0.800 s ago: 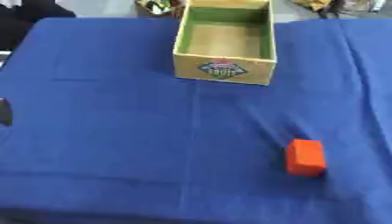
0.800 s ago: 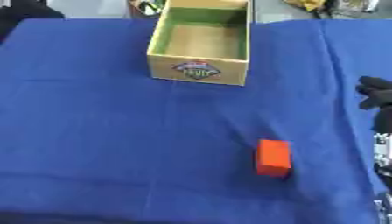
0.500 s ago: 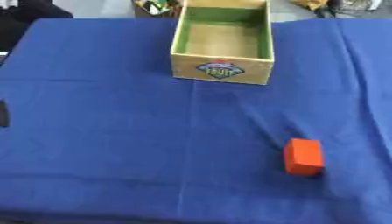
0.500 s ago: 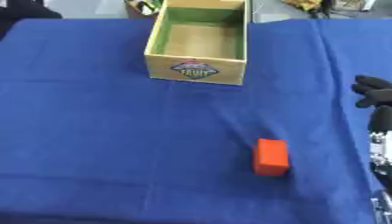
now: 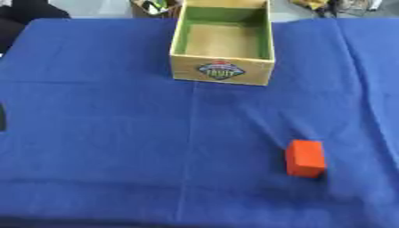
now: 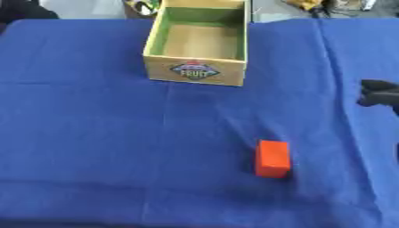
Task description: Pick up objects on the table and place them in the box.
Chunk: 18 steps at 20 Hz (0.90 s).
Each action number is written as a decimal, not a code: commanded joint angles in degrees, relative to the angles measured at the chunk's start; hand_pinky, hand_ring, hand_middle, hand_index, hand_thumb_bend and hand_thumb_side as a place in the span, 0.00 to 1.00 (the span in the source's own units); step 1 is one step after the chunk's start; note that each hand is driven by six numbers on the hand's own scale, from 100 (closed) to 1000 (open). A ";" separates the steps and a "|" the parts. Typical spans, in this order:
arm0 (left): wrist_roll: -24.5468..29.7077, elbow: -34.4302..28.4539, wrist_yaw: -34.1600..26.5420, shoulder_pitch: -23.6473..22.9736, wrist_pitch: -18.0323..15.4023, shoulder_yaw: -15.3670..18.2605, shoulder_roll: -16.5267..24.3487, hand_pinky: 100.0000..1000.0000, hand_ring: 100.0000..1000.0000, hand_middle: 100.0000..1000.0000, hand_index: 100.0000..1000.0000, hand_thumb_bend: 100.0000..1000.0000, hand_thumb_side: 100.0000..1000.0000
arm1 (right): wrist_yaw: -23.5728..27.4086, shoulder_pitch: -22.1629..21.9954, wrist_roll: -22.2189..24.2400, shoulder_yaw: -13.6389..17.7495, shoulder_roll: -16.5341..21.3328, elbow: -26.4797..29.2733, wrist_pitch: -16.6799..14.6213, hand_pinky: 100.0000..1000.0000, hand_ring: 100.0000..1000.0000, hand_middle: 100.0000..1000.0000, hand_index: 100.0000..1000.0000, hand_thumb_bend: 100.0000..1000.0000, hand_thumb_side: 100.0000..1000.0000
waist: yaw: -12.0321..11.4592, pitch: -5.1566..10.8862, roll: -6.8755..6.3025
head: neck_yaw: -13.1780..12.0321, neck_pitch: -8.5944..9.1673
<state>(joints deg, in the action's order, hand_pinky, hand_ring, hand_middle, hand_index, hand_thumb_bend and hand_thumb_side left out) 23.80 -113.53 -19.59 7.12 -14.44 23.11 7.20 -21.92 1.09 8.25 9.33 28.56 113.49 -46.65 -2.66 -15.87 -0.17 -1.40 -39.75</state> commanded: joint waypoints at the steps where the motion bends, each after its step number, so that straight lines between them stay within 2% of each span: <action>1: 0.31 -1.07 0.31 0.12 0.02 -0.02 1.62 0.15 0.23 0.35 0.69 0.00 1.00 | -14.71 1.17 1.66 0.62 7.50 1.10 -3.57 0.76 0.80 0.73 0.85 0.25 1.00 | -0.18 0.98 -0.01 | 0.18 0.17; 5: 0.59 -1.07 0.16 0.04 -0.04 -0.27 1.68 0.15 0.23 0.35 0.69 0.00 1.00 | -28.59 3.08 3.95 -2.27 10.72 1.10 -4.98 0.77 0.81 0.76 0.89 0.45 1.00 | -0.61 1.00 -0.03 | 0.42 0.32; 6: 0.65 -1.07 0.13 0.04 -0.03 -0.31 1.69 0.15 0.23 0.35 0.69 0.00 1.00 | -30.88 3.38 5.59 -3.29 11.03 1.10 -4.93 0.76 0.81 0.75 0.90 0.62 1.00 | -0.69 0.98 0.00 | 0.47 0.44; 8: 0.78 -1.07 0.10 0.08 0.04 -0.41 1.68 0.15 0.23 0.35 0.69 0.00 1.00 | -33.89 4.23 9.75 -5.17 10.97 1.10 -4.22 0.74 0.80 0.73 0.90 0.71 1.00 | -0.77 0.95 0.04 | 0.55 0.57; 13: 1.08 -1.07 0.03 0.15 0.17 -0.59 1.66 0.15 0.23 0.35 0.69 0.00 1.00 | -34.16 7.10 17.44 -8.11 9.49 1.10 -2.68 0.74 0.81 0.72 0.89 0.72 1.00 | -0.78 0.88 0.06 | 0.55 0.78; 18: 1.19 -1.07 0.10 0.09 0.30 -0.62 1.66 0.15 0.23 0.35 0.69 0.00 1.00 | -31.58 9.64 20.62 -8.62 8.68 1.10 -0.59 0.72 0.79 0.68 0.89 0.72 1.00 | -0.62 0.90 0.19 | 0.36 0.57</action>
<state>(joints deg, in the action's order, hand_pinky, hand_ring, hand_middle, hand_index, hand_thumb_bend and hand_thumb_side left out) 24.75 -113.53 -19.58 7.05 -14.11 22.76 7.56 -54.37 10.13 23.26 0.47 36.48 113.62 -42.84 -3.32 -15.86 -0.06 -0.94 -39.66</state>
